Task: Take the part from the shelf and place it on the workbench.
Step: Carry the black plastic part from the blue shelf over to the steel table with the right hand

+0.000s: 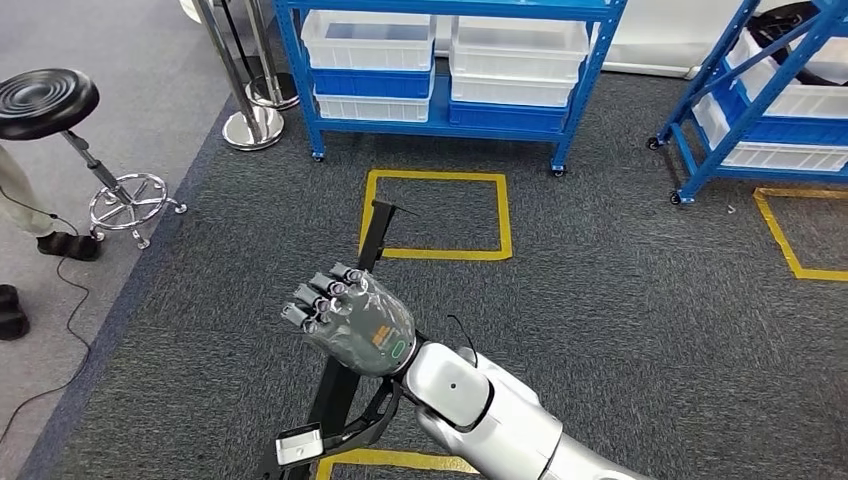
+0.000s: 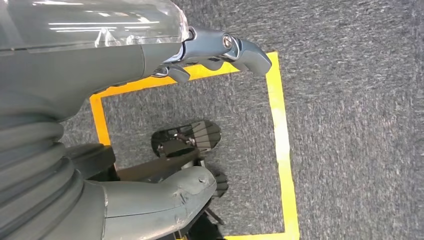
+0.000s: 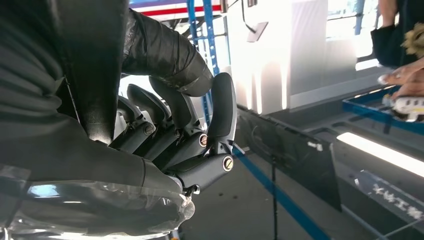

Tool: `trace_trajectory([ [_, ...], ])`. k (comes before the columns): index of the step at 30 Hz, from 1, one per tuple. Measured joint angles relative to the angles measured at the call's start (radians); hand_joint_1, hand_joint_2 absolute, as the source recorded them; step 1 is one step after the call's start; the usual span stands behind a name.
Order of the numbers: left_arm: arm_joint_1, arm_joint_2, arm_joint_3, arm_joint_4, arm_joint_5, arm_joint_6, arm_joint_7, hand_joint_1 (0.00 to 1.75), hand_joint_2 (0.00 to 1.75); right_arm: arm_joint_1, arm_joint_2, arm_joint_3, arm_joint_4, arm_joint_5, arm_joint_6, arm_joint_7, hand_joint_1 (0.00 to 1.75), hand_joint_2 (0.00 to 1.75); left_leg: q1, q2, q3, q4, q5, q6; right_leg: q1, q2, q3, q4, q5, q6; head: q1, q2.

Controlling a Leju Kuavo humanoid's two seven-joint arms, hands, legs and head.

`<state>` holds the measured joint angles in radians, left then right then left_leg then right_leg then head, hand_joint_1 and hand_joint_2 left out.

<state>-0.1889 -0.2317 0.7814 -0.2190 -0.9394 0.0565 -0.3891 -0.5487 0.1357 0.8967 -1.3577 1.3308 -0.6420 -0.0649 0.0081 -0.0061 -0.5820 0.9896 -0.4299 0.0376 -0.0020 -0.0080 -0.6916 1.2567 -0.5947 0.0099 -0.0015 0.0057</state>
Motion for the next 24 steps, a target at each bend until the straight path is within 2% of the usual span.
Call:
trace_trajectory([
  [1,0.002,0.0,0.0,0.0,0.0,0.0,0.0,0.0,1.75,0.002,-0.004,0.0,0.0,0.001,0.0,0.001,1.75,1.75,0.0,-0.009,-0.003,0.002,0.001,0.0,-0.003,0.002,-0.012,0.027,-0.002,0.003,0.0,0.0],
  [2,0.004,0.0,0.0,0.0,0.0,0.0,0.0,0.0,1.75,0.003,-0.008,0.0,0.0,0.002,0.0,0.001,1.75,1.75,0.001,-0.02,-0.005,0.005,0.002,-0.002,-0.006,0.003,-0.005,0.016,0.015,0.005,0.0,0.0],
  [3,0.006,0.0,0.0,0.0,0.001,0.0,0.0,0.0,1.75,0.003,-0.01,0.0,-0.002,0.002,0.0,0.001,1.75,1.75,0.002,-0.03,-0.006,0.009,0.002,-0.003,-0.01,0.008,0.021,-0.031,0.047,0.005,0.0,0.0],
  [5,0.005,-0.001,-0.001,0.0,0.001,0.0,-0.001,0.0,1.75,0.001,-0.013,0.0,-0.005,0.003,0.0,0.001,1.75,1.75,0.003,-0.05,-0.014,0.021,0.0,-0.011,-0.017,0.048,0.083,-0.155,0.098,0.004,0.0,0.0],
  [6,0.003,-0.001,-0.002,0.0,0.001,0.0,-0.002,0.0,1.75,0.001,-0.014,0.0,-0.008,0.003,0.0,0.001,1.75,1.75,0.003,-0.059,-0.02,0.026,0.0,-0.018,-0.019,0.066,0.102,-0.195,0.108,0.002,0.0,0.0],
  [7,0.002,-0.002,-0.003,0.0,0.001,0.0,-0.002,0.0,1.75,0.001,-0.015,0.0,-0.009,0.003,-0.001,0.001,1.75,1.75,0.004,-0.068,-0.026,0.03,0.001,-0.025,-0.019,0.079,0.109,-0.213,0.108,0.0,0.0,0.0],
  [8,0.001,-0.003,-0.004,0.0,0.001,0.0,-0.003,0.0,1.75,0.001,-0.016,0.001,-0.01,0.004,-0.001,0.002,1.75,1.75,0.005,-0.077,-0.031,0.03,0.003,-0.033,-0.016,0.078,0.109,-0.215,0.108,-0.003,0.0,0.0],
  [9,0.002,-0.003,-0.005,0.0,0.001,0.0,-0.004,0.0,1.75,0.0,-0.016,0.001,-0.011,0.005,-0.001,0.002,1.75,1.75,0.008,-0.085,-0.035,0.028,0.007,-0.04,-0.016,0.069,0.108,-0.216,0.11,-0.009,0.0,0.0],
  [10,0.003,-0.003,-0.005,0.0,0.001,0.0,-0.004,0.0,1.75,0.0,-0.016,0.001,-0.013,0.006,-0.001,0.002,1.75,1.75,0.008,-0.082,-0.037,0.03,0.005,-0.046,-0.016,0.059,0.11,-0.22,0.113,-0.015,0.0,0.0],
  [11,0.003,-0.003,-0.006,0.0,0.001,0.0,-0.005,0.0,1.75,-0.002,-0.016,0.001,-0.014,0.008,-0.001,0.002,1.75,1.75,0.009,-0.069,-0.045,0.044,-0.005,-0.052,-0.017,0.047,0.112,-0.224,0.116,-0.023,-0.001,0.0],
  [12,0.003,-0.003,-0.007,0.0,0.001,0.0,-0.005,0.0,1.75,-0.003,-0.016,0.001,-0.015,0.008,-0.001,0.002,1.75,1.75,0.008,-0.051,-0.06,0.077,-0.026,-0.056,-0.019,0.034,0.113,-0.228,0.119,-0.03,-0.002,0.0],
  [14,0.0,-0.004,-0.007,0.0,0.001,0.0,-0.006,0.0,1.75,-0.003,-0.016,0.001,-0.016,0.01,0.0,0.002,1.75,1.75,0.009,-0.016,-0.114,0.198,-0.09,-0.063,-0.015,0.008,0.113,-0.23,0.119,-0.037,-0.003,0.0],
  [15,0.0,-0.004,-0.007,0.0,0.001,0.0,-0.006,0.0,1.75,-0.002,-0.016,0.001,-0.016,0.011,0.0,0.002,1.75,1.75,0.01,-0.009,-0.141,0.258,-0.113,-0.066,-0.012,-0.006,0.112,-0.23,0.119,-0.039,-0.002,0.0],
  [16,0.001,-0.004,-0.007,0.0,0.001,0.0,-0.006,0.0,1.75,-0.002,-0.016,0.001,-0.016,0.012,0.0,0.002,1.75,1.75,0.011,-0.005,-0.155,0.293,-0.121,-0.067,-0.01,-0.018,0.111,-0.229,0.118,-0.039,-0.002,0.0],
  [17,0.003,-0.004,-0.007,0.0,0.001,0.0,-0.006,0.0,1.75,-0.002,-0.016,0.001,-0.016,0.013,0.0,0.002,1.75,1.75,0.011,-0.002,-0.15,0.29,-0.11,-0.067,-0.009,-0.03,0.111,-0.229,0.118,-0.04,-0.003,0.0],
  [18,0.004,-0.003,-0.007,0.0,0.001,0.0,-0.006,0.0,1.75,-0.002,-0.016,0.001,-0.016,0.013,0.0,0.002,1.75,1.75,0.01,0.004,-0.124,0.245,-0.082,-0.064,-0.008,-0.041,0.112,-0.228,0.117,-0.04,-0.003,0.0],
  [19,0.004,-0.003,-0.007,0.0,0.001,0.0,-0.006,0.0,1.75,-0.003,-0.016,0.001,-0.017,0.014,0.0,0.002,1.75,1.75,0.008,0.021,-0.085,0.174,-0.051,-0.058,-0.006,-0.051,0.114,-0.228,0.115,-0.039,-0.003,0.0],
  [21,0.0,-0.003,-0.007,0.0,0.001,0.0,-0.006,0.0,1.75,-0.004,-0.017,0.001,-0.018,0.015,0.0,0.002,1.75,1.75,-0.003,0.059,-0.021,0.054,-0.014,-0.044,0.0,-0.07,0.116,-0.227,0.112,-0.033,-0.002,0.0],
  [22,-0.002,-0.003,-0.008,0.0,0.001,0.0,-0.006,0.0,1.75,-0.004,-0.017,0.001,-0.019,0.015,0.0,0.002,1.75,1.75,-0.008,0.07,-0.01,0.028,-0.011,-0.038,0.002,-0.079,0.116,-0.227,0.111,-0.03,-0.002,0.0],
  [24,-0.002,-0.003,-0.008,0.0,0.001,0.0,-0.006,0.0,1.75,-0.005,-0.016,0.002,-0.02,0.015,0.0,0.002,1.75,1.75,-0.01,0.055,-0.012,0.02,-0.01,-0.028,0.005,-0.098,0.118,-0.229,0.109,-0.021,-0.002,0.0],
])
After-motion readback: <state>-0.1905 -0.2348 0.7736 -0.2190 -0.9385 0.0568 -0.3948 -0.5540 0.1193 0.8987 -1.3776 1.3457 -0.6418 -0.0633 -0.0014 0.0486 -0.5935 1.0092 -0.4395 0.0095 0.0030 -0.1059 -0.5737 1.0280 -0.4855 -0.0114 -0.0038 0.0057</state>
